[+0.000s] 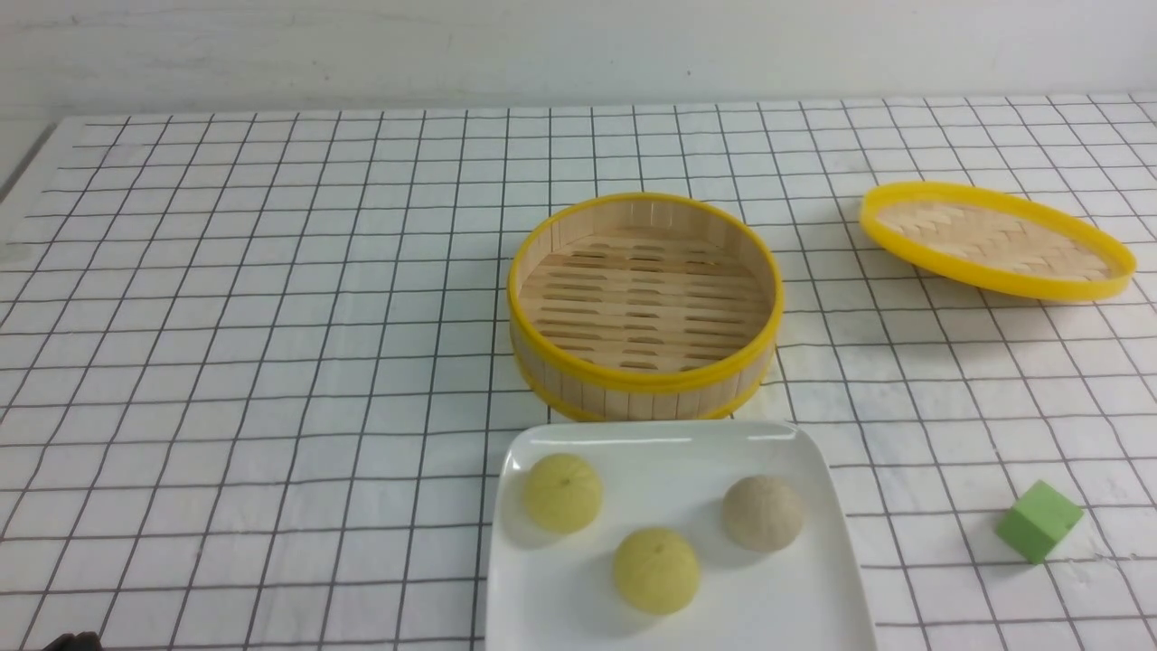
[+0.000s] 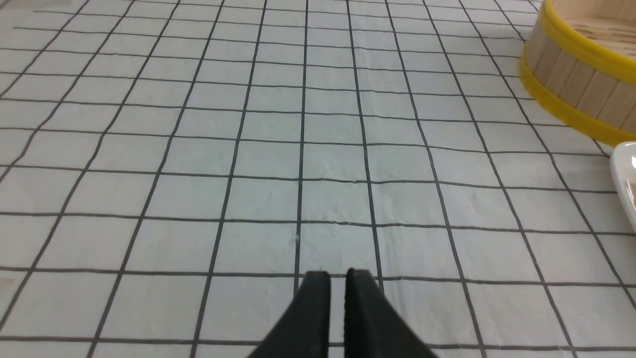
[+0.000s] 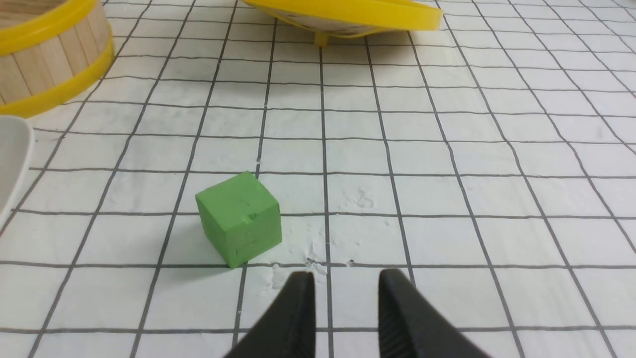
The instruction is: Put the steamed buns into the plate on the white-black tablecloth.
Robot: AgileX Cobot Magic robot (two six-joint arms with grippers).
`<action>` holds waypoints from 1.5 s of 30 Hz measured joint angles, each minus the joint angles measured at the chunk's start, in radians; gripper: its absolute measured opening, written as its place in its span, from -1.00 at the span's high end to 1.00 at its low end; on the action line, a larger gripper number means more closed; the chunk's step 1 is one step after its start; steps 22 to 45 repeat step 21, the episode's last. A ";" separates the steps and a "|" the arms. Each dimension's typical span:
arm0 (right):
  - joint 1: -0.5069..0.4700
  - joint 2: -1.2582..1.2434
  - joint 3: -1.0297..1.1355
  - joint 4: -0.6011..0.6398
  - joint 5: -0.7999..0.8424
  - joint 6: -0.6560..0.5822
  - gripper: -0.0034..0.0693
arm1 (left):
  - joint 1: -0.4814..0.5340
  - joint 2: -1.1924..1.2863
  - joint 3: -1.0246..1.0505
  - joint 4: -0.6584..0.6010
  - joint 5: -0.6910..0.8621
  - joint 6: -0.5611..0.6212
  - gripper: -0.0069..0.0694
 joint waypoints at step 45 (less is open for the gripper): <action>0.000 0.000 0.000 0.000 0.000 0.000 0.26 | 0.000 0.000 0.000 0.002 0.000 0.000 0.59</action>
